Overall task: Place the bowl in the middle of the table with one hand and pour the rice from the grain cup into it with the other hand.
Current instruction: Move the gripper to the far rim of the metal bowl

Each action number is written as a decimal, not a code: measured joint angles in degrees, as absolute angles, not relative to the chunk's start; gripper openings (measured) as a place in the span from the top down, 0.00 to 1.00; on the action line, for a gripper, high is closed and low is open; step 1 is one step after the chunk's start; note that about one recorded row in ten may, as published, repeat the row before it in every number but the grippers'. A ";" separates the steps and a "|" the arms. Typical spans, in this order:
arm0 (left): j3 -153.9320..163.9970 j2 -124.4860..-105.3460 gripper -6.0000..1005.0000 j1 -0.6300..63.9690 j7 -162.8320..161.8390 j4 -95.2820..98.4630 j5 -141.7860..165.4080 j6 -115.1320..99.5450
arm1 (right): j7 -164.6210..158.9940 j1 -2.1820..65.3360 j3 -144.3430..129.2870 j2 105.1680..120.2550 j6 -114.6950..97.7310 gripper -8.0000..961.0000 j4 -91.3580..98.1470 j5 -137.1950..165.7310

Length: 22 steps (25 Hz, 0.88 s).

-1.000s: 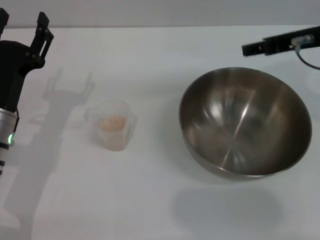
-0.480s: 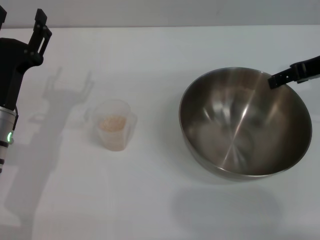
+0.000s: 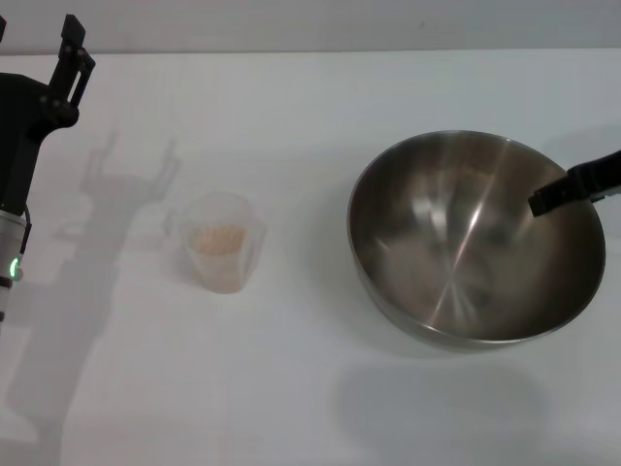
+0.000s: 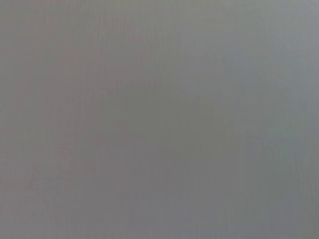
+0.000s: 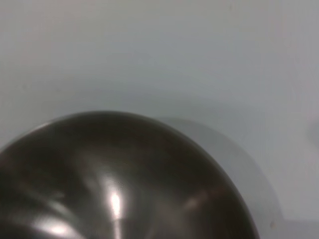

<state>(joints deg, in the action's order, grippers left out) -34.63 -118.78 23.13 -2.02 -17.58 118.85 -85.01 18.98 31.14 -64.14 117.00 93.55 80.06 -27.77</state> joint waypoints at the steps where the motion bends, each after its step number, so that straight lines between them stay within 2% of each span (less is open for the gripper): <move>1: -34.62 -118.78 0.20 23.10 -2.02 -17.58 118.84 -85.08 | 19.11 31.29 -64.14 117.08 93.46 0.30 79.53 -27.47; 17: -34.80 -118.74 0.20 23.02 -2.02 -17.21 118.82 -85.55 | 21.38 33.16 -64.79 117.61 92.86 0.33 75.18 -25.92; 22: -35.15 -118.74 0.20 23.07 -2.02 -17.11 118.82 -85.50 | 22.20 33.85 -64.78 117.51 92.84 0.48 73.33 -25.75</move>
<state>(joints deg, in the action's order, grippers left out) -35.15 -118.74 23.07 -2.02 -17.11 118.82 -85.50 22.20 33.85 -64.78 117.51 92.84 73.33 -25.75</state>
